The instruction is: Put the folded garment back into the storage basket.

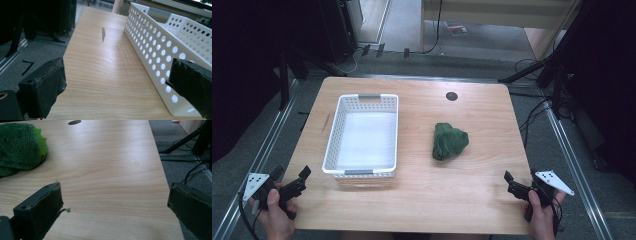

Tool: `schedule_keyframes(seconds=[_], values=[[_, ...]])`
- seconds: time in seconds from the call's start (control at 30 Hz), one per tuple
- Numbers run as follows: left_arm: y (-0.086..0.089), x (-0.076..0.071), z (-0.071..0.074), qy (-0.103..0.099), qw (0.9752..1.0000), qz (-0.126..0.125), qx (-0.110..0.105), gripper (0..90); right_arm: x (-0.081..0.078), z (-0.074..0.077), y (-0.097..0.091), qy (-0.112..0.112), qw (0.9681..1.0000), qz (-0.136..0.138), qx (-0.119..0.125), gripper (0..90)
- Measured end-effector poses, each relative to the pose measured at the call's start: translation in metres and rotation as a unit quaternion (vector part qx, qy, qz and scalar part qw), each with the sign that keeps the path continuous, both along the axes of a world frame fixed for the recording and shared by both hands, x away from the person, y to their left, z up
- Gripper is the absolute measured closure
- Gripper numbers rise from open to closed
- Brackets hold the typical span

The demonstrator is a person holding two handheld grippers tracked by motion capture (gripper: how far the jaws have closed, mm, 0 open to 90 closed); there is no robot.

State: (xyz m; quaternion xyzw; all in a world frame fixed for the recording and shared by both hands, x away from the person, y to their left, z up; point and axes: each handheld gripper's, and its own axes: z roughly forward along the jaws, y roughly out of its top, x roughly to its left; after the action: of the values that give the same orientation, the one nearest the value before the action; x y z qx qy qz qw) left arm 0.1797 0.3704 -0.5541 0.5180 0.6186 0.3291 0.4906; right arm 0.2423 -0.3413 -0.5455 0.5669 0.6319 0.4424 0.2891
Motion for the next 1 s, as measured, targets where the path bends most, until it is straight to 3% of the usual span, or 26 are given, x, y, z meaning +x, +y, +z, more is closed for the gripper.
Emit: schedule_keyframes(seconds=[0.27,0.47,0.73,1.0], values=[[0.005,-0.002,0.006,-0.003,0.9999,-0.001,-0.014,1.8,0.000,0.000,0.000,0.000,1.0000,0.002,-0.001,0.1],[0.009,-0.007,0.027,-0.021,0.9996,0.005,-0.017,1.7,0.000,0.000,0.000,0.002,1.0000,0.004,0.001,0.1],[-0.010,-0.006,0.059,-0.034,0.9992,-0.018,-0.009,1.8,0.000,0.000,0.000,0.002,1.0000,0.005,0.000,0.1],[-0.033,-0.001,0.082,-0.035,0.9986,-0.040,-0.002,1.8,0.000,0.000,0.001,0.000,1.0000,0.007,-0.006,0.1]])
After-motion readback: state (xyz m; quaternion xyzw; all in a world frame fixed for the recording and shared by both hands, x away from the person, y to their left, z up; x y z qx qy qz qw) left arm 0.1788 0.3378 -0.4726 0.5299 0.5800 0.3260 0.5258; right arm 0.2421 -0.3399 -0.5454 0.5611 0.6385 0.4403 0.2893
